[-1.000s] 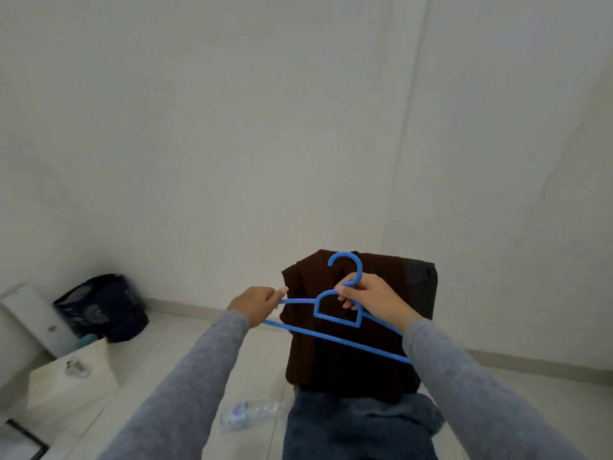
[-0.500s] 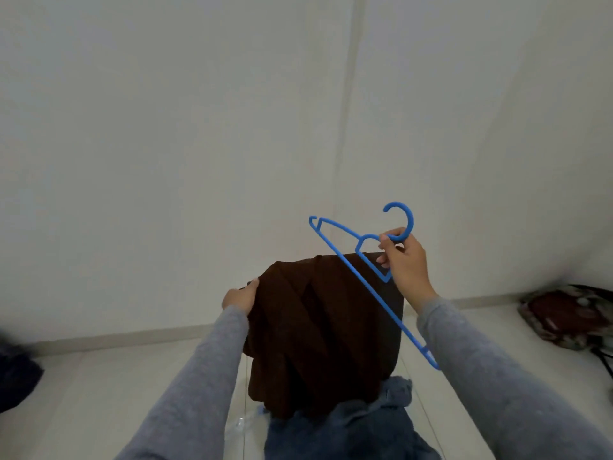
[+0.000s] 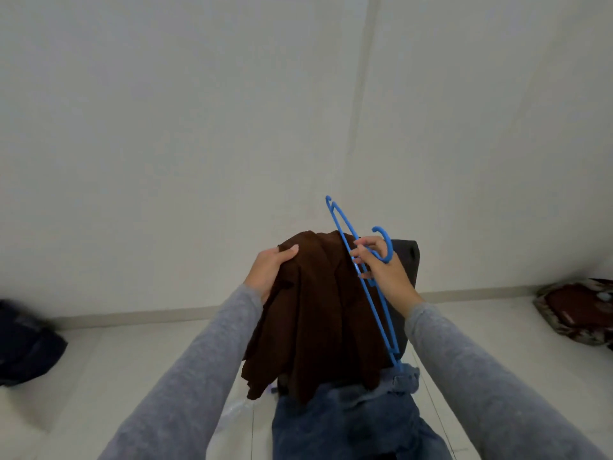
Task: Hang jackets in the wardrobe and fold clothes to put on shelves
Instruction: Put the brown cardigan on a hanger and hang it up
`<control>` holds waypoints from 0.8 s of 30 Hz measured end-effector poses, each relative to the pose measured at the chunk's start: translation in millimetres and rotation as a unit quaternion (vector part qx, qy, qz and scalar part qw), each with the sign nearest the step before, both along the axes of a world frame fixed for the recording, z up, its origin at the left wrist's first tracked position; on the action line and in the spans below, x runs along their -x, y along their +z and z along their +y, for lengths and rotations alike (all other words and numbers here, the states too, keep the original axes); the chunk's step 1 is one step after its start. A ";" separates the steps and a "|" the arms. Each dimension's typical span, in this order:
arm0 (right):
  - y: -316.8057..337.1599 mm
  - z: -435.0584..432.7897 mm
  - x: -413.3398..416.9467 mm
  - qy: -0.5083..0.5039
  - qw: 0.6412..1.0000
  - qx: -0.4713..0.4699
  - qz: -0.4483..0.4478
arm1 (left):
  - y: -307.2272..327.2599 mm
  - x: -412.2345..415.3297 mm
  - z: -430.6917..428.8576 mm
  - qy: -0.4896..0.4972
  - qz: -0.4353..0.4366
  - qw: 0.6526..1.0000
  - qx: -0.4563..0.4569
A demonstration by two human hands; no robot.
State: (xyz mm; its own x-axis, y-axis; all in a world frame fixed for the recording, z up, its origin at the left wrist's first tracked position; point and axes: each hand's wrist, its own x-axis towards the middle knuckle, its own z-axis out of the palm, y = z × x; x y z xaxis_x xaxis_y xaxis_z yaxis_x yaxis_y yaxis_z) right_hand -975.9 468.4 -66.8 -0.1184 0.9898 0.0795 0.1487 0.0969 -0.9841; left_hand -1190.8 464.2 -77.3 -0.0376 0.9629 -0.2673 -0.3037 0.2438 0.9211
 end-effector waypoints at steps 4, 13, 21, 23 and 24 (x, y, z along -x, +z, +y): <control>-1.0 -5.7 22.5 0.051 0.997 -0.018 -0.062 | 58.2 -14.3 1.1 -0.001 -0.022 0.996 -0.082; 31.2 -13.9 67.1 -0.029 0.996 -0.084 0.027 | 136.3 -24.9 2.2 -0.032 -0.025 0.989 -0.141; 82.0 -10.7 50.3 -0.111 0.990 -0.064 0.063 | 132.8 6.4 1.7 0.059 -0.035 0.994 -0.080; 96.8 -6.6 42.5 -0.130 0.987 -0.078 0.053 | 125.2 12.9 2.8 0.089 -0.014 0.994 -0.058; 103.4 -5.0 39.7 -0.138 0.986 -0.087 0.046 | 119.9 15.4 3.9 0.100 0.003 0.993 -0.056</control>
